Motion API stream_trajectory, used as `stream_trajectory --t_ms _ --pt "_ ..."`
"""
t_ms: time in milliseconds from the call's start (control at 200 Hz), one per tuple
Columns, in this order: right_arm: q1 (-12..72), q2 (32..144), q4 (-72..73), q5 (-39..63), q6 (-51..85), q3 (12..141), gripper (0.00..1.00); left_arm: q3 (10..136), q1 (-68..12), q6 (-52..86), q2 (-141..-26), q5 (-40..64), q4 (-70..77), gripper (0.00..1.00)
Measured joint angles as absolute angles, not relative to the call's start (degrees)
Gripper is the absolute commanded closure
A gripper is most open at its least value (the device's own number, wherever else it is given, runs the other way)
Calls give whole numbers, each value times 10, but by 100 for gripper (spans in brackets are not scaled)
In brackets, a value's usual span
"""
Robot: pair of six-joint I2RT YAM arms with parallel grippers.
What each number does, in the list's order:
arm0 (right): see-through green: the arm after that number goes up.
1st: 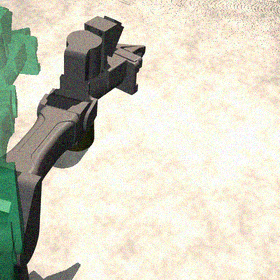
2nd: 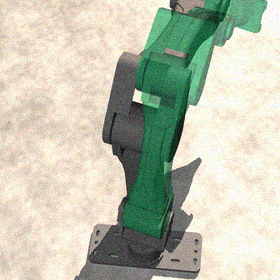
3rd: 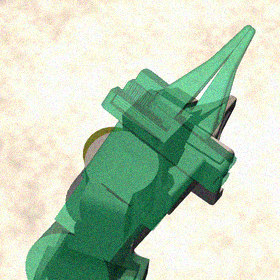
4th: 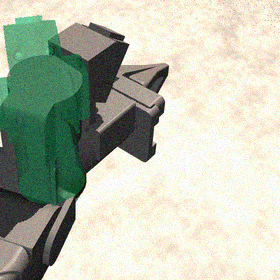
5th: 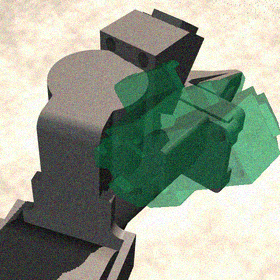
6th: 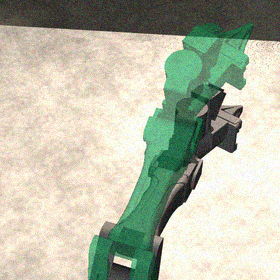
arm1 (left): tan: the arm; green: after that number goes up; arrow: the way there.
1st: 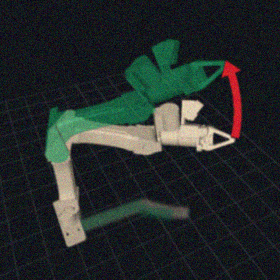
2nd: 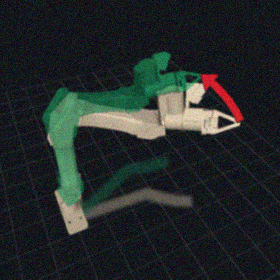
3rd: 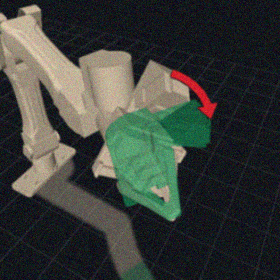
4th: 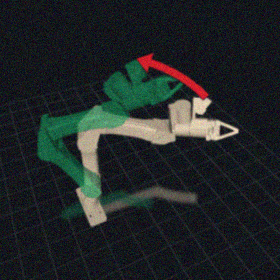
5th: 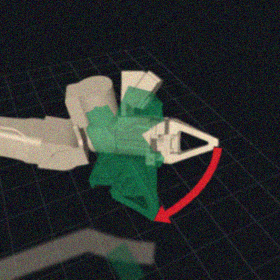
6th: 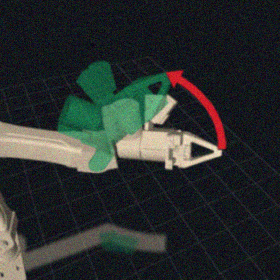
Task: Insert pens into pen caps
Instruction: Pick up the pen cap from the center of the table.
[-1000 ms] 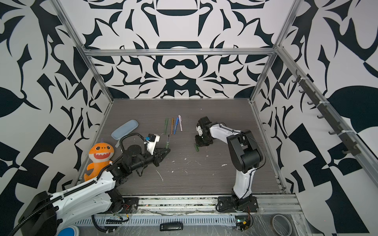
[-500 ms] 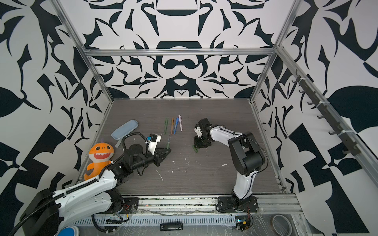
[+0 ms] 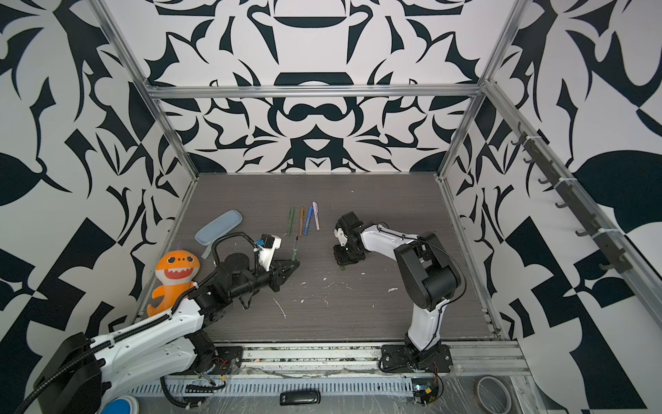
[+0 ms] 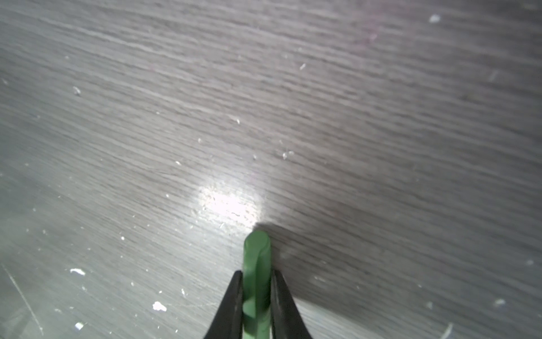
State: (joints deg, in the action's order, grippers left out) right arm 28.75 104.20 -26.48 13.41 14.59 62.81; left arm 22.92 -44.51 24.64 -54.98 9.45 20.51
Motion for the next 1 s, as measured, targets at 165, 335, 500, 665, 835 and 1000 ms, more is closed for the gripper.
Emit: stream_trajectory --t_ms 165,335,500,665,835,1000 --pt "296 1042 -267 117 147 631 84 229 -445 246 -536 94 205 98" --pt "302 1042 -271 100 147 634 85 229 -445 246 -532 94 205 98" --pt "312 1022 -271 96 150 633 87 229 -445 246 -543 94 204 98" --pt "317 935 -245 100 155 613 88 229 -445 244 -558 94 206 98" --pt "317 834 -193 123 177 578 90 230 -445 241 -584 103 222 98" --pt "325 760 -140 146 211 556 90 230 -445 239 -614 121 256 99"
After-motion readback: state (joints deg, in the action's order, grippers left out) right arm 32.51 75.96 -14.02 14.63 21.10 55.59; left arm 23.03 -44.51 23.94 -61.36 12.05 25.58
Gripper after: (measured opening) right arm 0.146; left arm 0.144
